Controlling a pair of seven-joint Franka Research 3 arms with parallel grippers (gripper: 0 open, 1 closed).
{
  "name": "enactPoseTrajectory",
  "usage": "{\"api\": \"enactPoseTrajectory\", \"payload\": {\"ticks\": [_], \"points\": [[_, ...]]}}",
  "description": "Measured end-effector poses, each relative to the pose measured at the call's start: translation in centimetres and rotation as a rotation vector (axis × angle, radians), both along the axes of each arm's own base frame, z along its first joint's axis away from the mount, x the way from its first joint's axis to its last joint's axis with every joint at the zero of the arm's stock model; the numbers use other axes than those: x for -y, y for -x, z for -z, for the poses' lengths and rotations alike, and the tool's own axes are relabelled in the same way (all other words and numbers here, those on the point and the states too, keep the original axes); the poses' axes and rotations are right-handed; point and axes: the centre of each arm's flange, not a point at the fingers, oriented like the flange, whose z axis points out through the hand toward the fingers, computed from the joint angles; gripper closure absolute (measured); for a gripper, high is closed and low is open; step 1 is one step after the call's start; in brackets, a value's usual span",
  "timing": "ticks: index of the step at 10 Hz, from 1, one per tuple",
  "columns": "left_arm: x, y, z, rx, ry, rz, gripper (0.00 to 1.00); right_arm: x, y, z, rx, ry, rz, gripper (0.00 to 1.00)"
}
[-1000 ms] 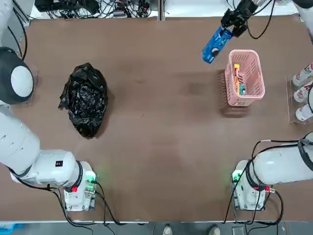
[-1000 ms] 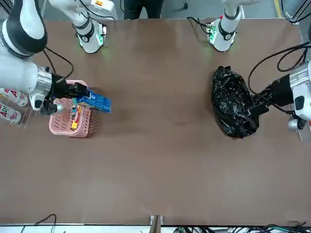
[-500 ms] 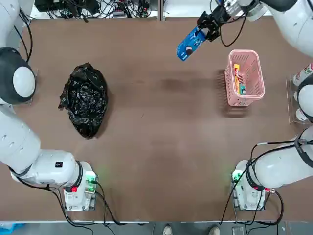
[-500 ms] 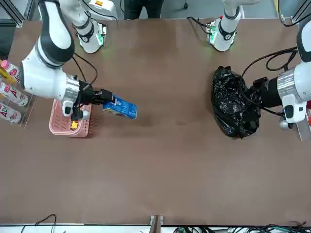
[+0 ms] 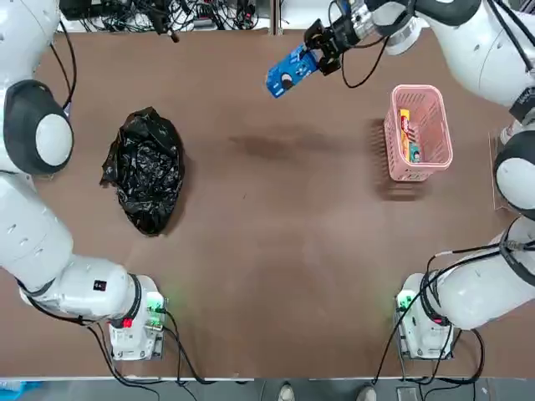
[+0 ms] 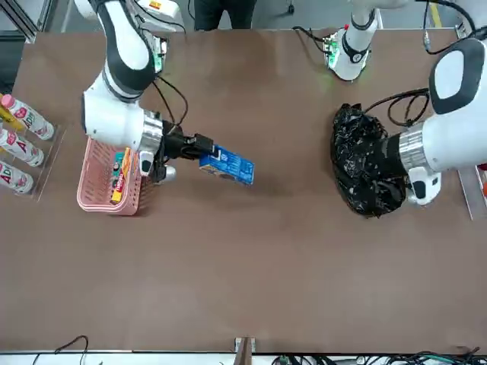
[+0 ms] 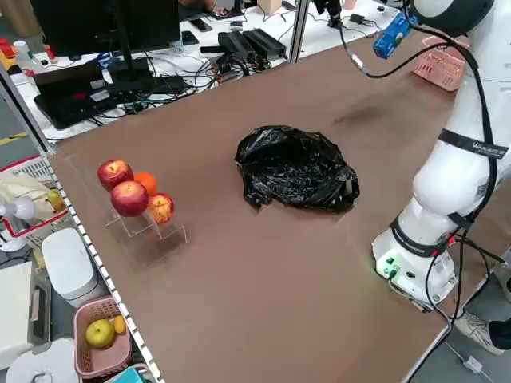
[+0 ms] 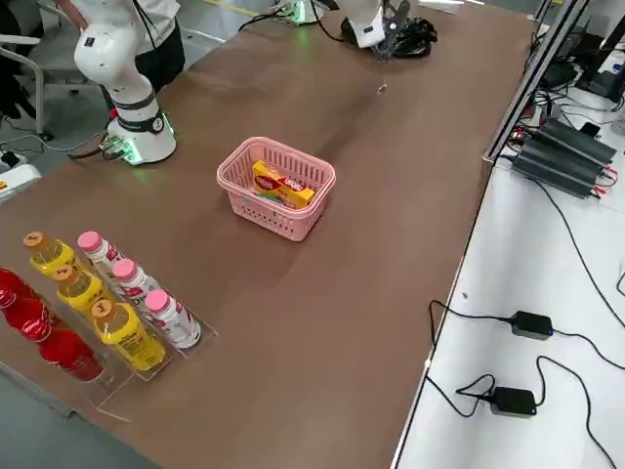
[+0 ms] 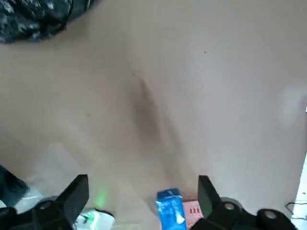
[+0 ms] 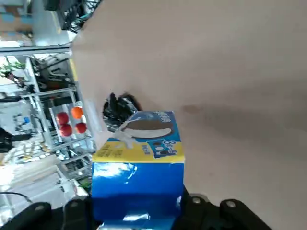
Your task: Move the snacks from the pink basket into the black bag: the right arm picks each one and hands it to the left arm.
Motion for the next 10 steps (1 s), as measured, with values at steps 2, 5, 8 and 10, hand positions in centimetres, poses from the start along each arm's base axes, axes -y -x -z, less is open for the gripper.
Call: {"api": "enactPoseTrajectory", "payload": {"ticks": [2,5,8,10], "points": [[3.9,-0.1,0.9,-0.024,0.012,-0.084,0.00,-3.5,1.2,-0.1,0.011,-0.046,0.048,0.46],[9.9,1.2,2.2,-0.068,0.002,-0.125,0.00,-7.5,2.2,0.3,0.003,-0.099,0.094,0.46],[13.1,2.6,2.7,-0.098,-0.011,-0.114,0.00,-10.8,2.8,0.4,0.019,-0.108,0.141,0.46],[14.4,3.1,3.4,-0.108,-0.016,-0.096,0.00,-12.6,3.5,-0.2,0.019,-0.115,0.148,0.46]]}}
